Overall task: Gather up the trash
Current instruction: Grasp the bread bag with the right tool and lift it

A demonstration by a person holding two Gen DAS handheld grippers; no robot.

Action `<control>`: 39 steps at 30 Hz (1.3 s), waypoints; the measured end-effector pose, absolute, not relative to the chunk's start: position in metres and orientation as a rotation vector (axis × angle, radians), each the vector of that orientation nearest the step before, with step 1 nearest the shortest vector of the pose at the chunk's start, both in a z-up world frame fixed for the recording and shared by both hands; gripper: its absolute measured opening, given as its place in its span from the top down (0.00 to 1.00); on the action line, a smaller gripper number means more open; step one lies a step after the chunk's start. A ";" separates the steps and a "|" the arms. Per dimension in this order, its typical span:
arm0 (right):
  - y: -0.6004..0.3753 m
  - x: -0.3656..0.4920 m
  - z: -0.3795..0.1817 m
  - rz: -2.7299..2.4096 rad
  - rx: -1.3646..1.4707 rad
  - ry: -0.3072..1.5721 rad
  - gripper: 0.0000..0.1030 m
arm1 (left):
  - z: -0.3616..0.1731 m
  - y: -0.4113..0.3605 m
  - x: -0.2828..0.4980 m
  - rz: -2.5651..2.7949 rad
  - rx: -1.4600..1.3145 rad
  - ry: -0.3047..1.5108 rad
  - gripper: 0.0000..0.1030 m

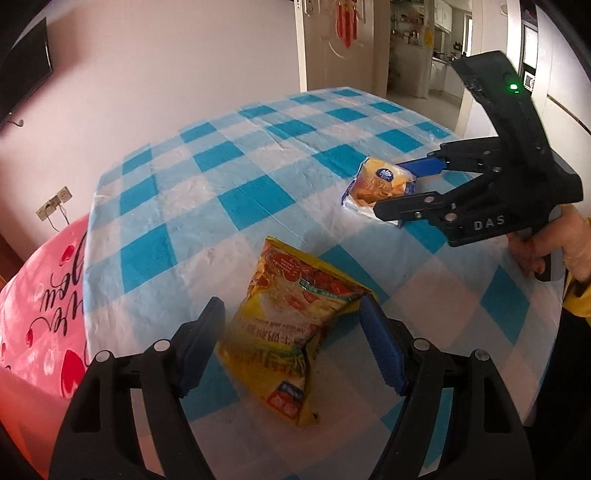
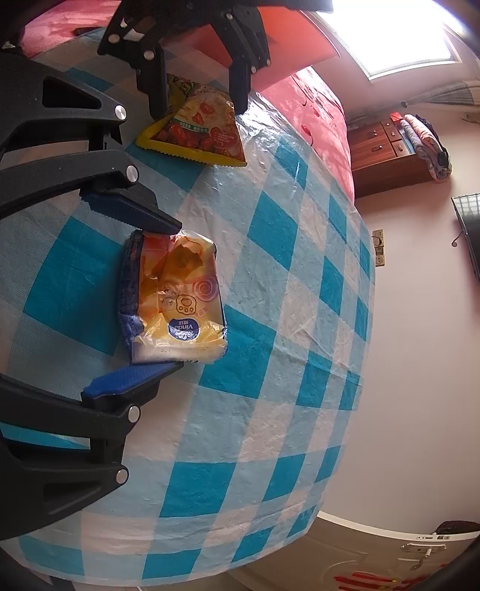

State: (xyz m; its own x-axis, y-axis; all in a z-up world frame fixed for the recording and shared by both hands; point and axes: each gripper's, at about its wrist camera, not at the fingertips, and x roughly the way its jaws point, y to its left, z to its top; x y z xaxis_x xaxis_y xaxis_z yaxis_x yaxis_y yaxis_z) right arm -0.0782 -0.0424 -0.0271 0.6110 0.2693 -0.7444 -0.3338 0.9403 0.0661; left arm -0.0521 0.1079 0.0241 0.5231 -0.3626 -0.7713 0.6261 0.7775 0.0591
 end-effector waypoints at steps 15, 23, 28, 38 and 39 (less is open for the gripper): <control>-0.043 -0.078 -0.027 0.348 -0.086 0.841 0.35 | 0.019 0.102 -0.052 -0.528 0.211 0.800 0.57; -0.044 -0.079 -0.022 0.346 -0.087 0.820 0.40 | 0.022 0.110 -0.061 -0.457 0.114 0.813 0.64; -0.042 -0.082 -0.020 0.334 -0.104 0.804 0.43 | 0.025 0.121 -0.070 -0.424 0.053 0.824 0.65; -0.038 -0.092 -0.015 0.308 -0.081 0.777 0.53 | 0.047 0.149 -0.096 -0.397 -0.051 0.770 0.65; -0.037 -0.093 -0.015 0.308 -0.077 0.777 0.54 | 0.051 0.151 -0.098 -0.395 -0.056 0.759 0.65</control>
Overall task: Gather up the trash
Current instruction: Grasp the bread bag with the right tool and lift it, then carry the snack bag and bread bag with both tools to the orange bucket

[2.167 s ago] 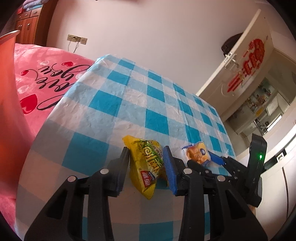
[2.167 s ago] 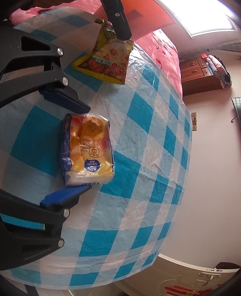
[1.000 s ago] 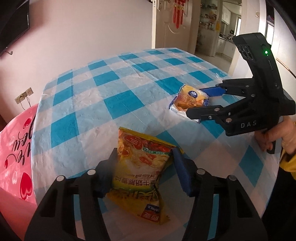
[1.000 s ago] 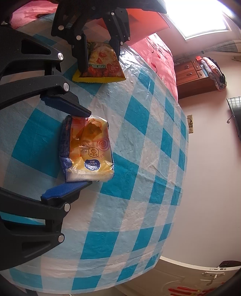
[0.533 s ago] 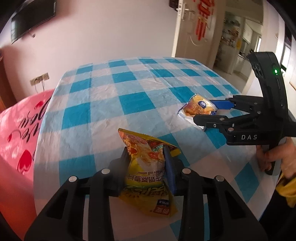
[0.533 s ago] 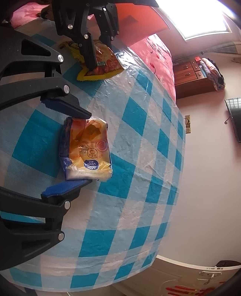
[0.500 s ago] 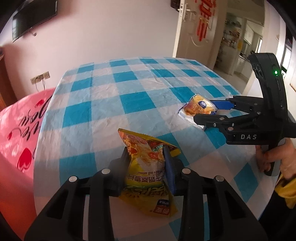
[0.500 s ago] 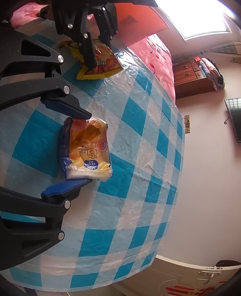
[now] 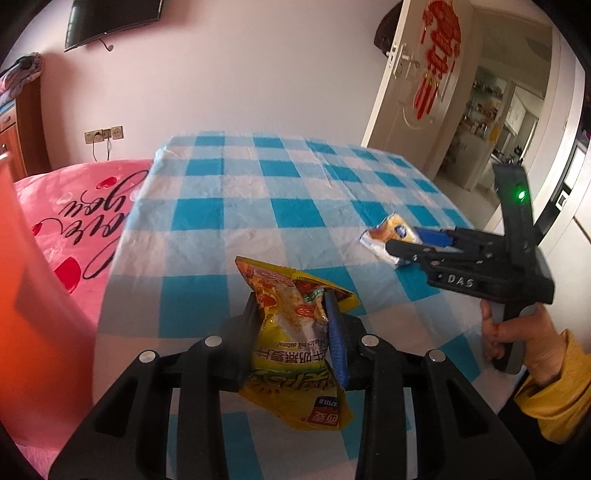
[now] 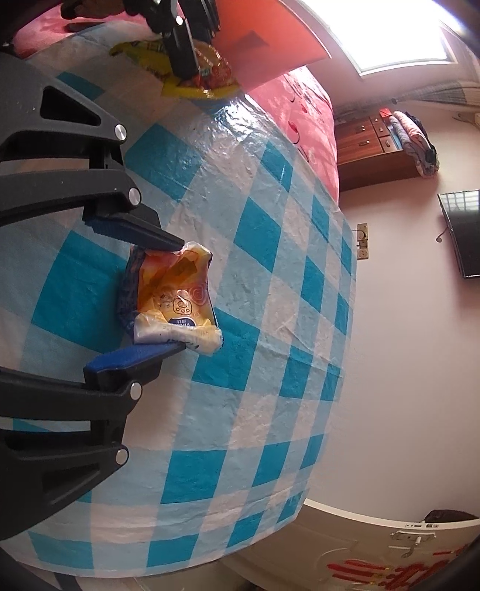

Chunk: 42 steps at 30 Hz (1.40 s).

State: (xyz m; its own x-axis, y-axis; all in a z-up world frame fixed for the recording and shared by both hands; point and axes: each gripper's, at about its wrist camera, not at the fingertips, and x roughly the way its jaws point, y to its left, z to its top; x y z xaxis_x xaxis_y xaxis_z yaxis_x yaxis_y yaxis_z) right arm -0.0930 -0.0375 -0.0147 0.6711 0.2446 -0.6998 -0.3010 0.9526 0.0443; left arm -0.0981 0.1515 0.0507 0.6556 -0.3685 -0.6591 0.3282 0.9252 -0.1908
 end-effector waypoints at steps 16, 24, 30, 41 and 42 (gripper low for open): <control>-0.022 -0.098 -0.019 0.341 -0.069 0.843 0.34 | 0.066 0.190 -0.119 -0.345 -0.144 0.719 0.65; -0.003 -0.096 -0.029 0.335 -0.120 0.880 0.18 | 0.057 0.196 -0.118 -0.333 -0.156 0.738 0.65; 0.001 -0.096 -0.029 0.297 -0.170 0.870 0.34 | 0.056 0.196 -0.117 -0.342 -0.162 0.734 0.65; 0.000 -0.101 -0.012 0.290 -0.156 0.813 0.71 | 0.064 0.200 -0.124 -0.355 -0.179 0.702 0.65; 0.000 -0.102 -0.012 0.287 -0.156 0.809 0.73 | 0.065 0.200 -0.125 -0.353 -0.179 0.698 0.65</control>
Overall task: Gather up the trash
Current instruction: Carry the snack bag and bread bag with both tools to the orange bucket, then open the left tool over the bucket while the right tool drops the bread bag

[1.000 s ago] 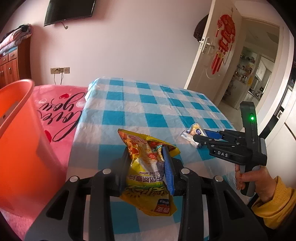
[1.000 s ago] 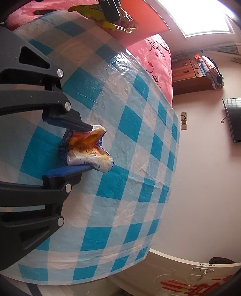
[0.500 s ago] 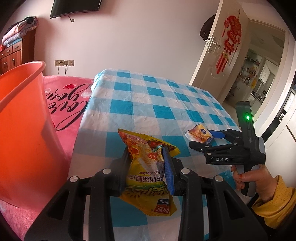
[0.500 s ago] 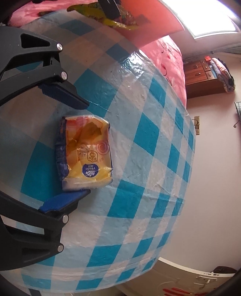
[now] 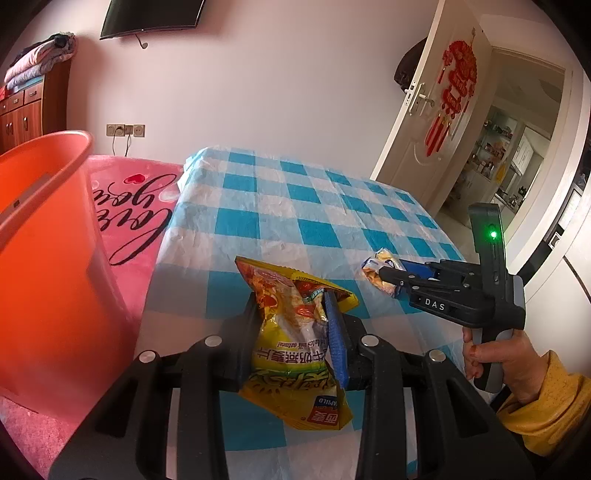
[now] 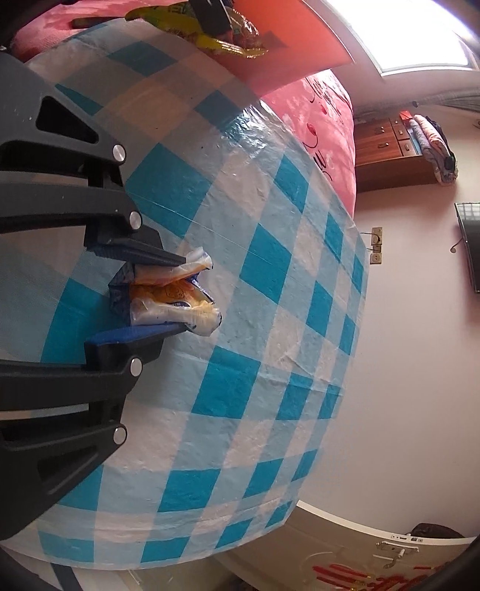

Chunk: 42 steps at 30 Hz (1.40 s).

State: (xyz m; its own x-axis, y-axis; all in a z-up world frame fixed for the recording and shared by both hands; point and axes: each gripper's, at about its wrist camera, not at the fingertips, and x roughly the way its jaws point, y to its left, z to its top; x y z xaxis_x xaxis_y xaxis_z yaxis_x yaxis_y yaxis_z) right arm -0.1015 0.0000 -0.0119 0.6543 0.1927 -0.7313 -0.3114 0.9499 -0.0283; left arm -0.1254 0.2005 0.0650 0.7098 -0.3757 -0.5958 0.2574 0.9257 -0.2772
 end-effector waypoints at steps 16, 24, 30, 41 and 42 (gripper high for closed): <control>0.019 -0.115 0.041 0.345 -0.071 0.704 0.78 | 0.098 0.221 -0.144 -0.329 -0.208 0.603 0.65; 0.094 -0.121 0.123 0.622 0.008 0.582 0.78 | 0.153 0.268 -0.170 -0.212 -0.228 0.449 0.65; 0.165 -0.112 0.151 0.833 0.060 0.585 0.77 | 0.170 0.319 -0.179 -0.031 -0.252 0.394 0.65; 0.259 -0.092 0.124 0.966 0.062 0.687 0.47 | 0.136 0.383 -0.157 0.172 -0.402 0.484 0.47; 0.260 -0.089 0.120 0.960 0.072 0.701 0.38 | 0.133 0.382 -0.156 0.179 -0.403 0.487 0.36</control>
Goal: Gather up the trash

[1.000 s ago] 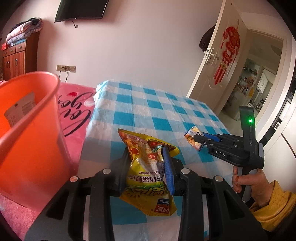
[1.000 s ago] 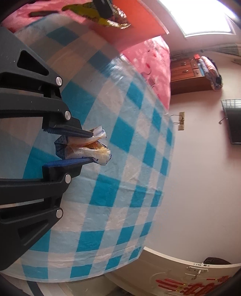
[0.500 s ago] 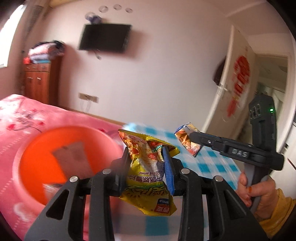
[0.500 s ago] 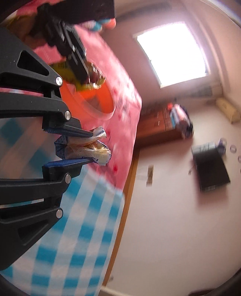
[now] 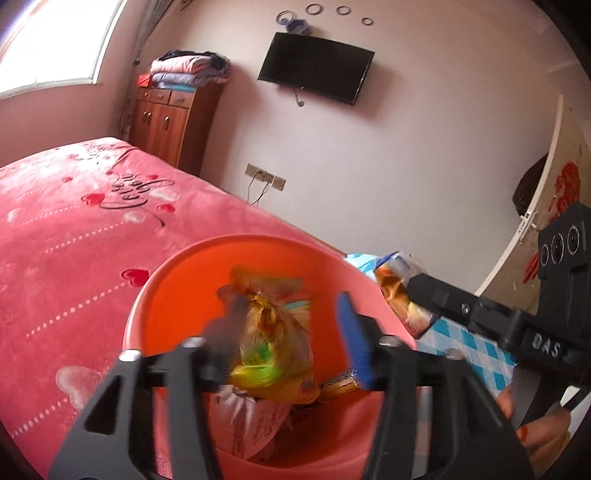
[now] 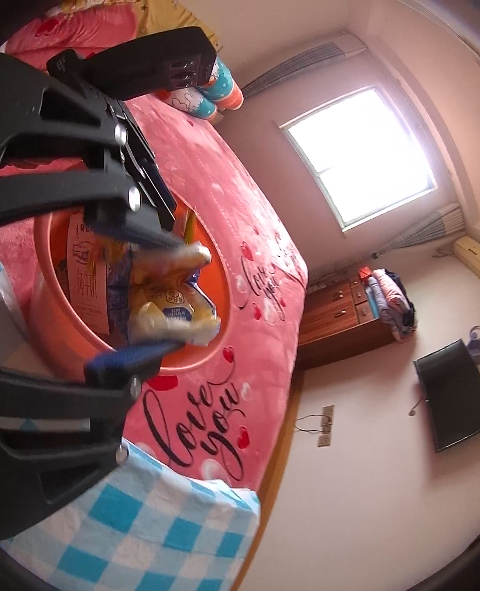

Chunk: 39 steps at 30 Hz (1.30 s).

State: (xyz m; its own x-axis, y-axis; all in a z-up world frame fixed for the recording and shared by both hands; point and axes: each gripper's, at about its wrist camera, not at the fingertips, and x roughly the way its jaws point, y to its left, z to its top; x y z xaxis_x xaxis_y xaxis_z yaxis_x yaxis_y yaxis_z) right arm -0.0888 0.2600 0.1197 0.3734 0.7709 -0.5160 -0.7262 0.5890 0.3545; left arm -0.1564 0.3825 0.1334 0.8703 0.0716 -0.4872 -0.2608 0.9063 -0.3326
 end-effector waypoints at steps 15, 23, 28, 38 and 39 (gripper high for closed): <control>0.224 -0.087 0.113 0.990 0.227 0.677 0.23 | 0.128 0.378 -0.164 0.213 -0.416 0.475 0.16; 0.175 -0.091 0.095 0.779 0.204 0.662 0.09 | 0.134 0.363 -0.166 0.215 -0.367 0.462 0.07; 0.141 -0.097 0.078 0.654 0.167 0.664 0.09 | 0.137 0.340 -0.162 0.204 -0.318 0.470 0.04; 0.082 -0.114 0.060 0.482 0.085 0.612 0.09 | 0.144 0.283 -0.152 0.103 -0.272 0.448 0.04; 0.076 -0.116 0.059 0.466 0.082 0.607 0.09 | 0.145 0.277 -0.151 0.093 -0.266 0.449 0.04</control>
State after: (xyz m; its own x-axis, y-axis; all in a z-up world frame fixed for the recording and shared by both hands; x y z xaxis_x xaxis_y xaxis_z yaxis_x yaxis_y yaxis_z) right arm -0.1165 0.0763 0.0589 0.7215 0.4450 -0.5305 -0.3976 0.8935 0.2086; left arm -0.1511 0.2767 0.1446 0.8974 0.0302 -0.4402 -0.1467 0.9613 -0.2331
